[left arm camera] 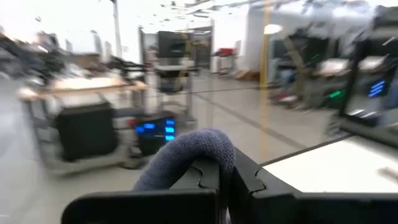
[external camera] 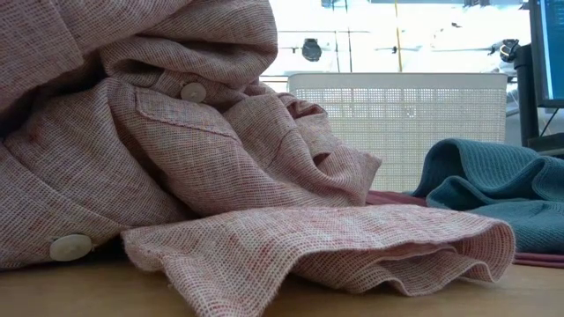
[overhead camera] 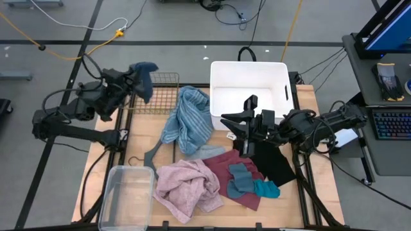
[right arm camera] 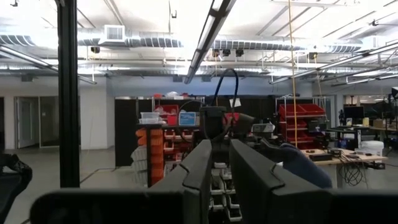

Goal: Pick & Place Cloths
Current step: Put the dark blue sock into the wire basket

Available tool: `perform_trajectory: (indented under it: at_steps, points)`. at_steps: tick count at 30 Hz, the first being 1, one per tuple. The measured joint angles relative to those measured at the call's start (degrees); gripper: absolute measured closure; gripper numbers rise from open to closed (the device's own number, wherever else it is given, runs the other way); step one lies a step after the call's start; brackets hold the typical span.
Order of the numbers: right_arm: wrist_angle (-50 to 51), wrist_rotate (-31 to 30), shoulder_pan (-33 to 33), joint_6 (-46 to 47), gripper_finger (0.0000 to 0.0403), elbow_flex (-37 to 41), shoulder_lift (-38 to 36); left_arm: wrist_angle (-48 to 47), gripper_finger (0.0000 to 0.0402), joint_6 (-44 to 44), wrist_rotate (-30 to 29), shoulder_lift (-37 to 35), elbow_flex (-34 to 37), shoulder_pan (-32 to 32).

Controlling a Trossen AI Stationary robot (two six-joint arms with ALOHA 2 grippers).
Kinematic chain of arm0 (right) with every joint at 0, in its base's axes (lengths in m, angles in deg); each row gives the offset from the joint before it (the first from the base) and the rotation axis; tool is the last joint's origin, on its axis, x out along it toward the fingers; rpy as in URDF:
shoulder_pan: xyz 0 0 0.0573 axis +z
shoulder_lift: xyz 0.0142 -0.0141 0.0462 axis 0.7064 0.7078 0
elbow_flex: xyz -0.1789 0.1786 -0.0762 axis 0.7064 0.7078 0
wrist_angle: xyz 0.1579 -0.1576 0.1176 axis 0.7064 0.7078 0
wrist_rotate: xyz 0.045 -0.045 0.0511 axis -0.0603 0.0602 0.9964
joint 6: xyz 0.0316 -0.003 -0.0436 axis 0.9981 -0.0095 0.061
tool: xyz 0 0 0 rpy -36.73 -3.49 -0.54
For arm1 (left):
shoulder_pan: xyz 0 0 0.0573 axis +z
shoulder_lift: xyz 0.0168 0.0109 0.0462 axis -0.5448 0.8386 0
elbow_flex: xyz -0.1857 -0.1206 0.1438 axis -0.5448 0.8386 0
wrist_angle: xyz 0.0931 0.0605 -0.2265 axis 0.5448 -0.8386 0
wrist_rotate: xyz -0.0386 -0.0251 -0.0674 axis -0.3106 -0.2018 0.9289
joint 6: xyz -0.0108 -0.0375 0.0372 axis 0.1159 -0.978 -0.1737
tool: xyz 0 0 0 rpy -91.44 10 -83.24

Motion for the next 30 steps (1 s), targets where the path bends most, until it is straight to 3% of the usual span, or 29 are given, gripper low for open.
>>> perform_trajectory:
  at_steps: [5, 9, 17, 30]
  points:
    - [1.01, 0.0, 0.0, 0.02, 0.0348, 0.02, 0.0, -1.77, 0.0401, 4.29, -0.09, 2.53, 0.0, 4.83]
    - [1.76, 0.0, -0.01, 0.68, 0.0348, 0.02, 0.0, -8.03, 0.0401, 2.77, 0.21, 4.99, 0.0, 9.59]
    - [2.25, 0.0, 0.0, 0.68, 0.0348, 0.02, 0.02, -15.36, 0.0401, -3.9, 8.03, 9.38, 0.0, 19.39]
    - [2.27, 0.0, 0.0, 0.68, 0.0348, 0.02, 0.02, -13.99, 0.0401, -4.71, 17.76, 13.42, 0.0, 30.12]
